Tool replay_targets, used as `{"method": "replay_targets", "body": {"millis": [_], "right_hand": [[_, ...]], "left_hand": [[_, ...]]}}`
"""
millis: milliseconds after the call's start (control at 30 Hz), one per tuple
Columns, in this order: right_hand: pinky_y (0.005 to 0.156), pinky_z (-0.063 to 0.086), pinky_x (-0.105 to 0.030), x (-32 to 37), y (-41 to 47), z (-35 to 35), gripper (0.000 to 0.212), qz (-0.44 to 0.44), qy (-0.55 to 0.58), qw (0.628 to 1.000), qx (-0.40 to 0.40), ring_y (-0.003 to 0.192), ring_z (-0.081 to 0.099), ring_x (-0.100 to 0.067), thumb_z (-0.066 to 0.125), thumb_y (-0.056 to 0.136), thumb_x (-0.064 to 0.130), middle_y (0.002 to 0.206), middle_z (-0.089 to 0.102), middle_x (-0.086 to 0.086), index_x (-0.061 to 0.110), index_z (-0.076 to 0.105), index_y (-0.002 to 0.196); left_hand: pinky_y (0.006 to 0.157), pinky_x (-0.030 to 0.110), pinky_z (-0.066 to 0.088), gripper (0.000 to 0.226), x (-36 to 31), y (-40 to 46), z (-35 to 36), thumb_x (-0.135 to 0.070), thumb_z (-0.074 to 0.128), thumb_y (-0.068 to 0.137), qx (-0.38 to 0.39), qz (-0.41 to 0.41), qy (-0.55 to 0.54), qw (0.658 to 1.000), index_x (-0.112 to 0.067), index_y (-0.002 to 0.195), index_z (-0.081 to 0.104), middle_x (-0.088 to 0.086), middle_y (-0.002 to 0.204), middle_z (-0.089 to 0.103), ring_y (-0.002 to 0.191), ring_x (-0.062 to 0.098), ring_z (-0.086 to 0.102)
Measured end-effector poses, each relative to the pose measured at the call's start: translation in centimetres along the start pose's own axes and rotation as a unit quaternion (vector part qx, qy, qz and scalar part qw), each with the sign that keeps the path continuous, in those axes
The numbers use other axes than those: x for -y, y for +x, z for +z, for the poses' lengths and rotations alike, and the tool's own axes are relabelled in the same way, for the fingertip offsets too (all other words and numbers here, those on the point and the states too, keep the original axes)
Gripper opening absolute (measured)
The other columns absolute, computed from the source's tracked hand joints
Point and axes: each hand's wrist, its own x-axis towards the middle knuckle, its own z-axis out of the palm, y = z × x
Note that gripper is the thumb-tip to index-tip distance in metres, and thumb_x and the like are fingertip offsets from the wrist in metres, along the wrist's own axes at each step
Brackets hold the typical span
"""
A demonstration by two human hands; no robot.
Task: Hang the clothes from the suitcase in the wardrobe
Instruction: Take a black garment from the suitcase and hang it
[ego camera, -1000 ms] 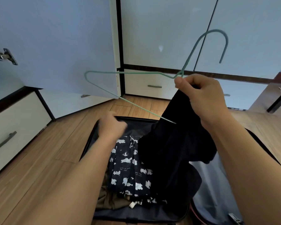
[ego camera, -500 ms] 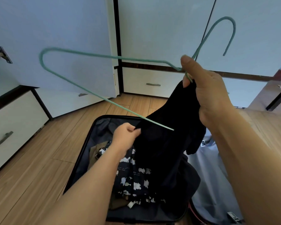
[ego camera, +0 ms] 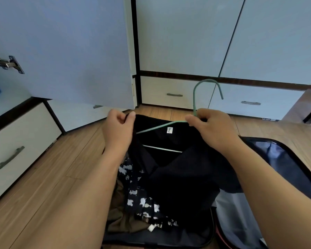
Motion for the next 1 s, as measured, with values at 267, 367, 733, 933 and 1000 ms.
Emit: {"method": "replay_targets", "body": {"millis": [267, 367, 733, 933, 1000], "right_hand": [[0.056, 0.033, -0.025, -0.4, 0.3, 1.0, 0.037, 0.022, 0.044, 0.996, -0.074, 0.061, 0.047, -0.009, 0.054, 0.094, 0.039, 0.063, 0.054, 0.005, 0.019, 0.053, 0.063], [0.061, 0.038, -0.029, -0.8, 0.3, -0.1, 0.043, 0.071, 0.159, 0.978, -0.115, 0.056, 0.048, -0.003, 0.054, 0.094, 0.04, 0.059, 0.059, 0.013, 0.004, 0.055, 0.069], [0.052, 0.031, -0.013, 0.6, -0.3, 0.6, 0.042, -0.01, 0.087, 0.996, -0.013, 0.052, 0.041, -0.003, 0.052, 0.095, 0.041, 0.055, 0.045, 0.008, 0.011, 0.055, 0.066], [0.054, 0.031, -0.017, 0.0, -0.4, 0.6, 0.043, -0.018, 0.039, 0.998, 0.042, 0.061, 0.045, -0.007, 0.043, 0.098, 0.042, 0.066, 0.051, 0.002, 0.006, 0.057, 0.077], [0.057, 0.033, -0.019, 0.2, -0.5, 1.0, 0.043, -0.025, 0.039, 0.997, 0.06, 0.064, 0.048, -0.011, 0.042, 0.098, 0.042, 0.068, 0.054, 0.001, 0.008, 0.056, 0.077]], "left_hand": [[0.07, 0.024, 0.055, 0.013, -6.7, -4.2, 1.3, -0.021, 0.075, 0.081, 0.486, 0.126, -0.007, 0.865, -0.015, 0.08, 0.063, 0.0, 0.072, 0.069, 0.067, 0.008, 0.065], [0.064, 0.024, 0.053, 0.009, -6.1, -3.1, 0.9, -0.022, 0.074, 0.082, 0.369, 0.118, -0.019, 0.922, -0.019, 0.081, 0.067, -0.002, 0.07, 0.069, 0.066, 0.01, 0.067], [0.078, 0.022, 0.046, 0.015, -2.2, -0.3, -1.5, -0.025, 0.063, 0.091, 0.282, 0.185, 0.105, 0.935, -0.037, 0.085, 0.071, -0.02, 0.081, 0.068, 0.083, -0.001, 0.061], [0.067, 0.02, 0.045, 0.024, -3.3, -1.4, -0.7, -0.028, 0.056, 0.096, 0.348, 0.193, 0.098, 0.912, -0.02, 0.078, 0.07, -0.007, 0.073, 0.067, 0.073, 0.006, 0.06], [0.064, 0.025, 0.042, 0.028, -3.8, -1.9, 0.0, -0.029, 0.054, 0.096, 0.338, 0.204, 0.106, 0.913, -0.013, 0.078, 0.068, -0.002, 0.069, 0.063, 0.067, 0.011, 0.056]]}}
